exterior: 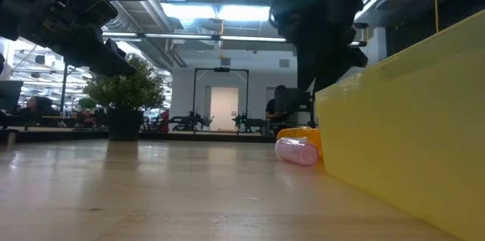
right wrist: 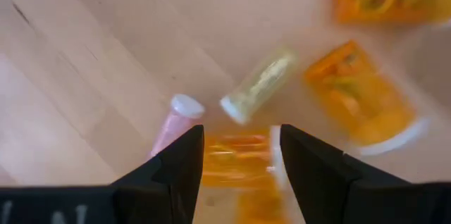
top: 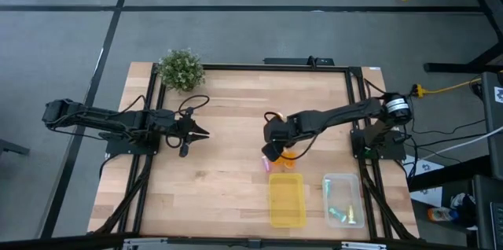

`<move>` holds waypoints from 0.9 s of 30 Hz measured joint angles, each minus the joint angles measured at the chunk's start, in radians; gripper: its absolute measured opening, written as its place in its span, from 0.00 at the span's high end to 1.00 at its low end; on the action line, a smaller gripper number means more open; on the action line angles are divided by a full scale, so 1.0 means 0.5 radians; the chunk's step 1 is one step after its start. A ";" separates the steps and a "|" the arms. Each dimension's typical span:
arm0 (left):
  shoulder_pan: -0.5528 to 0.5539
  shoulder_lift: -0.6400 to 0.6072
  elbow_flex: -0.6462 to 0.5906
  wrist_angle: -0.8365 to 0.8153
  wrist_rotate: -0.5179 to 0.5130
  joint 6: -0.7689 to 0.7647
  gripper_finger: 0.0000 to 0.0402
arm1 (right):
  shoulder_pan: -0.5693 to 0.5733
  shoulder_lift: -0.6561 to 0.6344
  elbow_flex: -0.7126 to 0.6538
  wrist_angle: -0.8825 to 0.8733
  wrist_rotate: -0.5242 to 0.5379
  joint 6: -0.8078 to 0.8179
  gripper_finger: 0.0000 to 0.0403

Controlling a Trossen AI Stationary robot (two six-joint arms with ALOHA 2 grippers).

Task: Pick and place medicine bottles into bin by pill shape (circle, oval)
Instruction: Put the yellow tablet bottle into the transparent bin

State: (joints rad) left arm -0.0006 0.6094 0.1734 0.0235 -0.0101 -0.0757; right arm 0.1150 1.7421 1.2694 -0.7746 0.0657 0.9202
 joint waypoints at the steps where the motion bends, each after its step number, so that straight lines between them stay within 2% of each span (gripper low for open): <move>1: 0.000 0.000 0.000 0.000 0.000 0.000 0.87 | 0.000 0.031 0.000 0.039 -0.042 0.059 0.53; 4: 0.000 0.000 0.000 0.000 0.000 0.000 0.87 | 0.000 0.142 0.000 0.106 -0.130 0.153 0.53; 9: 0.000 0.000 0.000 0.000 0.000 0.000 0.87 | -0.037 0.286 0.000 0.078 -0.131 0.301 0.53; 22: 0.001 0.000 0.000 0.000 0.000 -0.001 0.87 | -0.141 0.336 0.000 0.204 -0.067 0.499 0.53; 27: 0.000 0.000 0.000 0.000 0.000 -0.001 0.87 | -0.157 0.426 0.001 0.205 -0.070 0.466 0.53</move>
State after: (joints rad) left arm -0.0006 0.6094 0.1734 0.0236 -0.0101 -0.0761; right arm 0.0364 1.9549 1.2697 -0.6722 0.0309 1.1534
